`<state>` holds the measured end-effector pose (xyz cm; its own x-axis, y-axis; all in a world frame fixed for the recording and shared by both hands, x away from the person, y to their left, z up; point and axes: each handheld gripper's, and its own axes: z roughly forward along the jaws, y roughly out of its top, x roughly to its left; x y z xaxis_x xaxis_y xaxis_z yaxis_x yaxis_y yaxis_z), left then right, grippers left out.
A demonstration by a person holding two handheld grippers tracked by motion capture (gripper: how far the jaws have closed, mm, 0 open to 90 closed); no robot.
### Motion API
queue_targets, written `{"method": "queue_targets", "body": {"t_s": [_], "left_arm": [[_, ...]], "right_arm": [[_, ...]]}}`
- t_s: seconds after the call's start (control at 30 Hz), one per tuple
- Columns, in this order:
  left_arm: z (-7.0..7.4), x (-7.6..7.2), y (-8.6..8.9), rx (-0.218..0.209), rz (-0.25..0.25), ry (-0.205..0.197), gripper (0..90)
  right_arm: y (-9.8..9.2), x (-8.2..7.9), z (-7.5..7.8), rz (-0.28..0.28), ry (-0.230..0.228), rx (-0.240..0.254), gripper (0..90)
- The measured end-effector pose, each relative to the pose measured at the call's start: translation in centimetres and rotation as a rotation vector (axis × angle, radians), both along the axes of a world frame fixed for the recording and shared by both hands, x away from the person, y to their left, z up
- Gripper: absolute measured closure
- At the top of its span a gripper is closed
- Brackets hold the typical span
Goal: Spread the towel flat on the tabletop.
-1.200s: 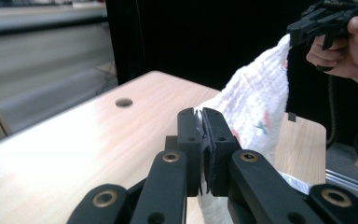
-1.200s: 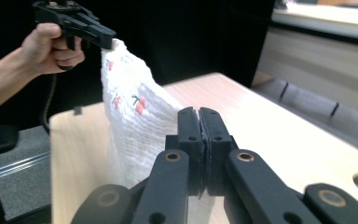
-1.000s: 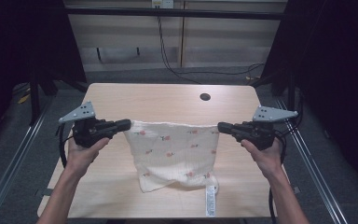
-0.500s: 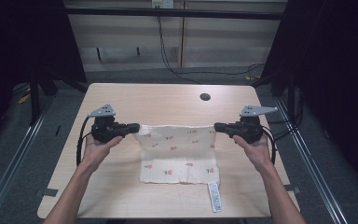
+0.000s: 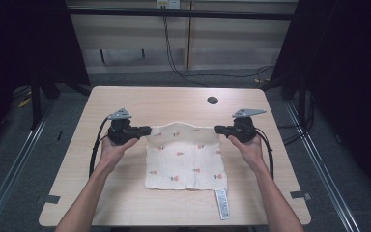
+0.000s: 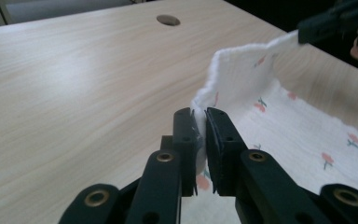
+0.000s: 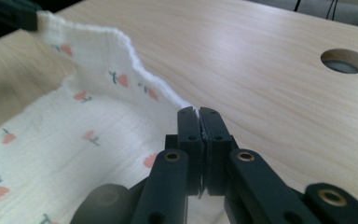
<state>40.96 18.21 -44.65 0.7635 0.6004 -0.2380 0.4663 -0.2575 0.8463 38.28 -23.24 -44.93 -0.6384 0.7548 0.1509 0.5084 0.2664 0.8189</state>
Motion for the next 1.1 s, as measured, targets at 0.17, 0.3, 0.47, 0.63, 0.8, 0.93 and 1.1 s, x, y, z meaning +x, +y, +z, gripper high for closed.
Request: {"method": "queue_targets", "body": {"t_s": [0.17, 0.3, 0.47, 0.63, 0.8, 0.93, 1.1], "left_arm": [[-0.3, 0.2, 0.6, 0.013, 0.045, -0.001, 69.5], [-0.7, -0.2, 1.5, 0.028, 0.054, -0.003, 66.9], [-1.0, -1.1, 2.3, 0.046, 0.029, 0.010, 65.7], [-1.5, -2.7, 2.4, 0.084, -0.017, 0.031, 69.5], [-1.5, -5.1, 2.0, 0.104, -0.116, 0.040, 76.2], [-2.2, -6.3, 1.1, 0.124, -0.202, 0.095, 71.2], [-3.2, -7.0, 0.5, 0.121, -0.218, 0.106, 69.5]], "right_arm": [[-0.1, 0.7, -0.6, -0.026, 0.005, -0.003, 84.7], [-0.4, 0.8, -0.7, -0.046, 0.002, -0.002, 76.5], [-1.5, 0.1, -0.6, -0.105, -0.009, 0.060, 65.4], [-1.0, -2.0, -0.3, -0.028, 0.016, -0.024, 65.4], [-0.5, -4.8, -0.4, 0.062, 0.037, -0.079, 69.4], [-0.2, -7.3, -0.6, 0.121, 0.054, -0.070, 71.8], [0.4, -9.1, -1.6, 0.143, 0.090, -0.085, 69.6]]}}
